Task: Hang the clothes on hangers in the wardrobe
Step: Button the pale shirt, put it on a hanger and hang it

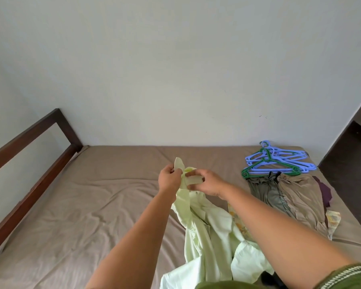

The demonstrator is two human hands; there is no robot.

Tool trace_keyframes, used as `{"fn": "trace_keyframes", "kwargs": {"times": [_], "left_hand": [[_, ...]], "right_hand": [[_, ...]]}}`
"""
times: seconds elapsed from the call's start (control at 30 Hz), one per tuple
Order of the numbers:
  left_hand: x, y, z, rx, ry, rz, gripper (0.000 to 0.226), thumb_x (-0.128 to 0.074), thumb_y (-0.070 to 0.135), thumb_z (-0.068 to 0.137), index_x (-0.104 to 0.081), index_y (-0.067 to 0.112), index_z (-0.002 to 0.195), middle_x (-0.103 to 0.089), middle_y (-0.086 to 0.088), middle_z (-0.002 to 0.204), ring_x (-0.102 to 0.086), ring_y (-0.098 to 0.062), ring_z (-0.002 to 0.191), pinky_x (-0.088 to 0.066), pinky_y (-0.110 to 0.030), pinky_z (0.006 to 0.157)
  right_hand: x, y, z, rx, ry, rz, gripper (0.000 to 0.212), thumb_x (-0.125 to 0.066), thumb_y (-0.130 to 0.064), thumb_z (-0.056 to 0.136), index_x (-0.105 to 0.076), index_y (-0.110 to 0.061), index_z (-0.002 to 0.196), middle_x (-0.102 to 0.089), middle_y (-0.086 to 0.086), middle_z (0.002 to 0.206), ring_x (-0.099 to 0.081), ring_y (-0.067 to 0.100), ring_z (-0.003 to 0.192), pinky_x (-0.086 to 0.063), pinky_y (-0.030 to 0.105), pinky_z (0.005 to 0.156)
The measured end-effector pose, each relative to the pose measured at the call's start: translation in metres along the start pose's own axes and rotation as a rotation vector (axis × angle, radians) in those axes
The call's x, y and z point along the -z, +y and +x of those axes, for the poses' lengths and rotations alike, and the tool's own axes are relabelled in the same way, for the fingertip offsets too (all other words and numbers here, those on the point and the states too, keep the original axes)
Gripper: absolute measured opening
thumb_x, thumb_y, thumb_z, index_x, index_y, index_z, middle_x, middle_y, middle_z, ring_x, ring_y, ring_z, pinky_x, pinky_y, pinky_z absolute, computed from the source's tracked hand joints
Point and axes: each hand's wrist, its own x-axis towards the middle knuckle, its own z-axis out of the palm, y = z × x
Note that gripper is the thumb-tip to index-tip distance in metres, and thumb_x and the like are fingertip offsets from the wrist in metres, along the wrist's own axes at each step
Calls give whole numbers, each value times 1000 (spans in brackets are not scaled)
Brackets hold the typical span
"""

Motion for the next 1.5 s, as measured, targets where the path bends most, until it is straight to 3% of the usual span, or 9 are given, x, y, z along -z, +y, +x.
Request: {"fn": "trace_keyframes", "kwargs": {"times": [0.1,0.2,0.43,0.67,0.93,1.03,1.13,1.33,1.5], "left_hand": [[6,0,-4,-66,-3,131,18,-50,11,85,-64,1,90,-51,-2,69,-43,-16,61,-36,-28,54],[20,0,-6,-181,27,412,15,-48,11,82,-57,9,70,-47,0,60,-44,-23,66,-35,-30,55],[48,-1,-11,-209,-62,755,18,-47,10,83,-64,11,80,-56,-8,74,-41,-25,76,-36,-27,66],[46,-4,-24,-186,-156,777,17,-53,21,85,-63,9,78,-53,2,65,-52,-21,75,-42,-27,69],[47,-2,-33,36,-695,314,13,-60,4,87,-66,10,96,-73,-4,92,-68,-13,78,-49,-17,66],[39,-13,-31,-317,-465,414,17,-68,2,80,-69,9,96,-68,7,85,-58,6,72,-42,-14,70],[30,-20,-27,-519,-182,482,45,-85,23,68,-60,16,105,-51,7,105,-44,-3,96,-33,-20,84],[27,-12,-16,-374,-91,374,33,-83,35,72,-60,22,91,-66,8,85,-62,-12,77,-52,-27,72],[15,-10,-14,-144,-92,-16,18,-80,21,79,-68,9,85,-73,-8,80,-69,-13,66,-60,-37,79]], "right_hand": [[-9,-3,-1,-3,56,-111,74,-86,-48,63,-57,-27,127,-50,-3,131,-49,15,121,-40,26,100],[-11,-2,-1,-55,129,-30,51,-82,-40,72,-66,-19,116,-63,1,119,-63,17,103,-45,21,83],[-3,-1,-5,-230,-240,580,66,-88,-38,59,-68,1,108,-68,5,100,-64,12,95,-51,28,95],[-12,-8,-8,-247,-89,50,34,-87,-20,60,-71,-14,89,-69,4,101,-63,18,98,-51,36,95],[-9,-13,-7,-211,-17,485,36,-51,14,79,-69,-9,99,-64,11,84,-57,16,63,-49,23,55],[-3,-16,-5,-238,-15,593,32,-51,5,83,-68,-12,104,-65,9,83,-60,20,63,-49,25,54],[1,-20,-6,-264,-92,683,28,-56,-6,76,-66,-9,102,-62,9,80,-59,21,63,-49,30,63],[8,-4,-5,-41,-182,797,66,-70,9,72,-52,-27,124,-60,21,101,-63,33,92,-47,55,90],[7,-3,-7,108,200,375,49,-82,-1,69,-60,-22,106,-61,0,98,-59,16,85,-54,31,70]]}}
